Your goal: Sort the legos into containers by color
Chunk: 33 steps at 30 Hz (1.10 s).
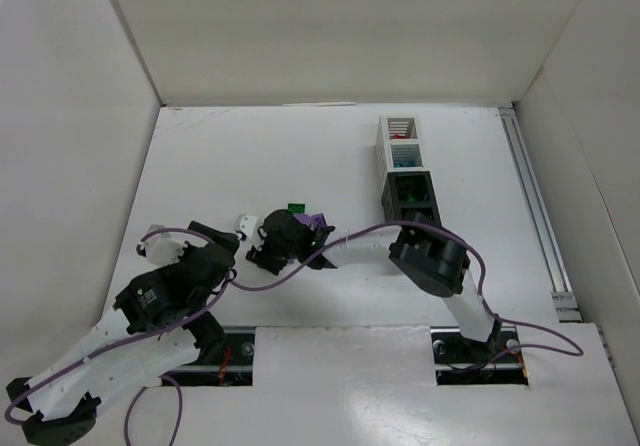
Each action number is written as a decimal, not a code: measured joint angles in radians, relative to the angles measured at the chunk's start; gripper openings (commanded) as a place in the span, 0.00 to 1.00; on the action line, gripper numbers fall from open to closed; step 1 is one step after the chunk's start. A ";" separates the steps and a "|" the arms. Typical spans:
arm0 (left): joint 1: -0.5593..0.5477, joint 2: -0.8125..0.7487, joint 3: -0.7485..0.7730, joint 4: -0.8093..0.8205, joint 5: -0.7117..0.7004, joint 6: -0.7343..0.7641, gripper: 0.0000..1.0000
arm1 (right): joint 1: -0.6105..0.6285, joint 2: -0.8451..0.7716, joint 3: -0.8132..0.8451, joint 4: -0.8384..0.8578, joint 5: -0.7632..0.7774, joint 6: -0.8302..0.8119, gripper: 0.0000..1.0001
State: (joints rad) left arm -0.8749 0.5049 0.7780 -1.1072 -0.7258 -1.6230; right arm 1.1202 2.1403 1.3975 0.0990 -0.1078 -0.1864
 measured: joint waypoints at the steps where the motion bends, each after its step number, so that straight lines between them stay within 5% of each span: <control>1: 0.000 0.000 0.000 0.001 0.000 0.000 1.00 | 0.002 0.000 0.000 0.000 0.009 0.003 0.48; 14: -0.002 -0.014 0.000 0.000 0.000 -0.001 1.00 | 0.021 0.000 -0.006 0.019 0.135 0.047 0.15; 23: -0.002 -0.056 0.000 -0.001 0.002 -0.001 1.00 | 0.021 -0.026 -0.060 0.069 0.113 -0.022 0.07; 33: -0.002 -0.105 0.010 0.029 -0.011 0.057 1.00 | 0.021 -0.233 -0.211 0.081 0.089 -0.115 0.05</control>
State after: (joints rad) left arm -0.8772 0.3996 0.7883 -1.0782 -0.7364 -1.5658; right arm 1.1408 1.9072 1.1870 0.1802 -0.0193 -0.3012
